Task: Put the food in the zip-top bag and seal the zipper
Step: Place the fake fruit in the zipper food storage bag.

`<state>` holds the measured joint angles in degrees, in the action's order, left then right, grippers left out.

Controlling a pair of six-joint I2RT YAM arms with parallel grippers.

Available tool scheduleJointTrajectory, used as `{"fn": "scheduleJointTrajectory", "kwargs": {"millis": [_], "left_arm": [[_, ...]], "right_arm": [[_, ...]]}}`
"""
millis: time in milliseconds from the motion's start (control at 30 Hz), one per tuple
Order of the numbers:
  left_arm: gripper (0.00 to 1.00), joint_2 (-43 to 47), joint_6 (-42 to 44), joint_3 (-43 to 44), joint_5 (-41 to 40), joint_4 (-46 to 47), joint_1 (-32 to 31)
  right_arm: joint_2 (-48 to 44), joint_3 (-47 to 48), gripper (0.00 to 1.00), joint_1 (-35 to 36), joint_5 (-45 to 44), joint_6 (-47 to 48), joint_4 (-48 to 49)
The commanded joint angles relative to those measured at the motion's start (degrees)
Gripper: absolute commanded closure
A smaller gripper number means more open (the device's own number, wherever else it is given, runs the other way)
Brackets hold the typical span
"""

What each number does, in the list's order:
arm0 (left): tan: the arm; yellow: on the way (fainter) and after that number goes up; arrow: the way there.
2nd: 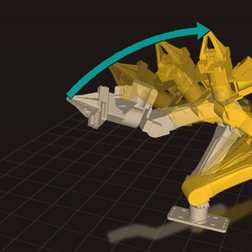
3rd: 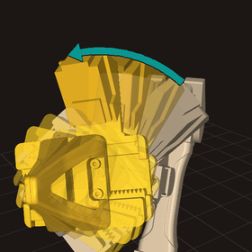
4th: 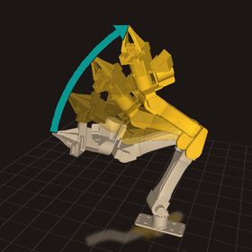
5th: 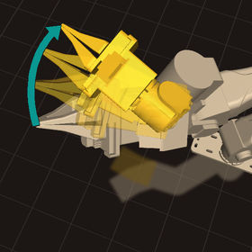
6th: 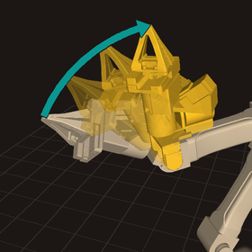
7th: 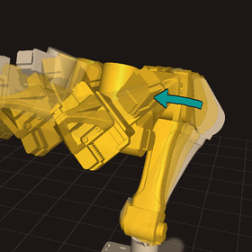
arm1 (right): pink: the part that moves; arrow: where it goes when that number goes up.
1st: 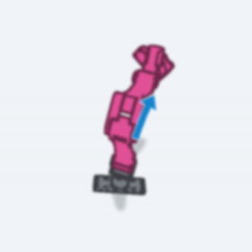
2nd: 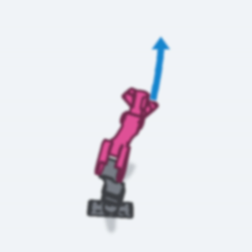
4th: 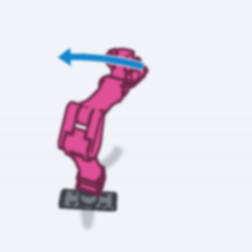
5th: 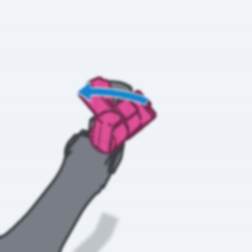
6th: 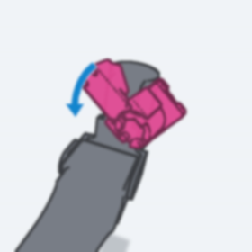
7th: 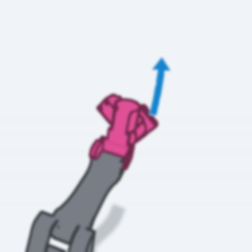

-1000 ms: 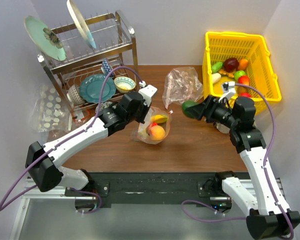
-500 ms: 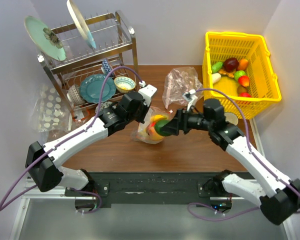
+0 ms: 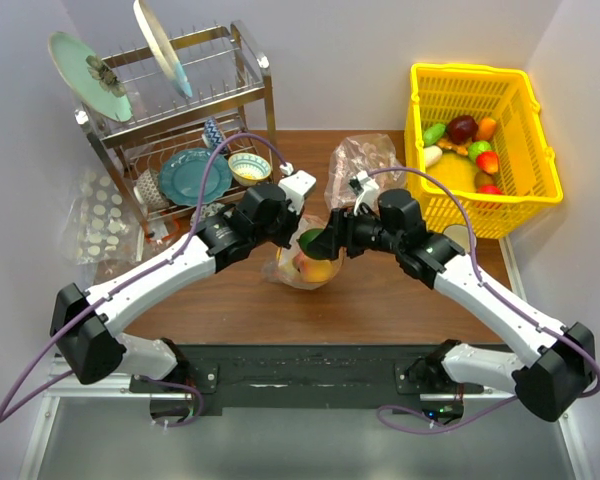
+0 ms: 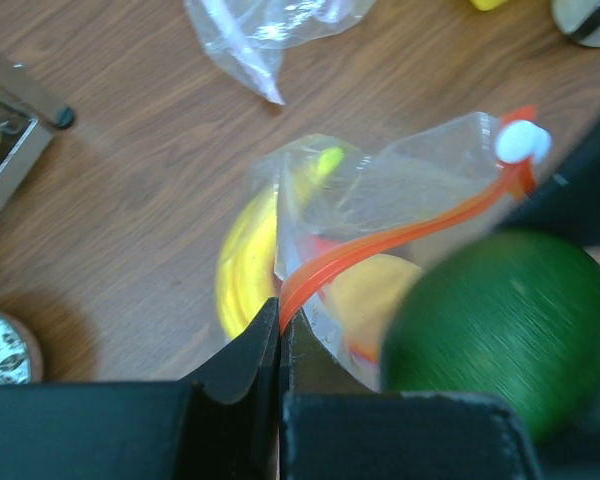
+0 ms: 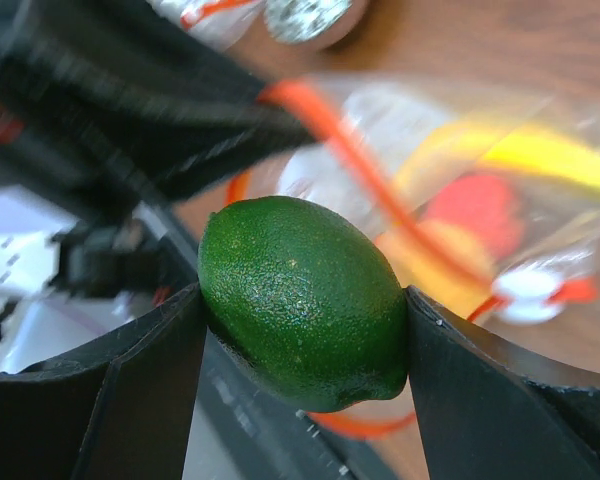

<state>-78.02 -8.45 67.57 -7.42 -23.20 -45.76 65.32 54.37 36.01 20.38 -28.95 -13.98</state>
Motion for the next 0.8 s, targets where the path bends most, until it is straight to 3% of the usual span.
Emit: {"fn": "scheduleJointTrajectory", "kwargs": {"millis": [0, 33, 67, 100, 267, 567, 667, 767], "left_arm": [[1.0, 3.0, -1.2, -0.5, 5.8, 3.6, 0.4], [1.0, 3.1, -1.2, -0.5, 5.8, 3.5, 0.4], [1.0, 3.5, -1.2, -0.6, 5.7, 3.6, 0.4], [1.0, 4.0, -1.2, -0.8, 5.5, 3.9, 0.5], [1.0, 4.6, -1.2, -1.0, 4.6, 3.9, 0.8], [1.0, 4.5, -1.4, -0.5, 3.4, 2.8, 1.3], [1.0, 4.7, -1.5, -0.5, 3.6, 2.9, 1.6], [1.0, 5.0, -1.7, -0.7, 3.8, 3.1, 2.0]], "right_arm": [[1.4, 3.6, 0.34, 0.3, -8.1, 2.6, 0.0], [1.7, 3.7, 0.29, 0.3, -8.9, 2.6, 0.0], [1.9, 3.9, 0.14, 0.3, -9.2, 2.6, -0.3], [2.4, 4.3, 0.08, 0.3, -9.5, 2.3, -0.3], [1.4, 5.0, 0.01, 0.3, -9.7, 2.0, -2.2], [-6.0, 3.7, 0.16, 0.2, -14.9, -0.1, -13.0], [-5.7, 0.9, 0.29, 0.3, -16.4, -0.6, -12.9], [-4.2, -1.0, 0.36, 0.3, -16.0, -1.0, -11.6]]}}
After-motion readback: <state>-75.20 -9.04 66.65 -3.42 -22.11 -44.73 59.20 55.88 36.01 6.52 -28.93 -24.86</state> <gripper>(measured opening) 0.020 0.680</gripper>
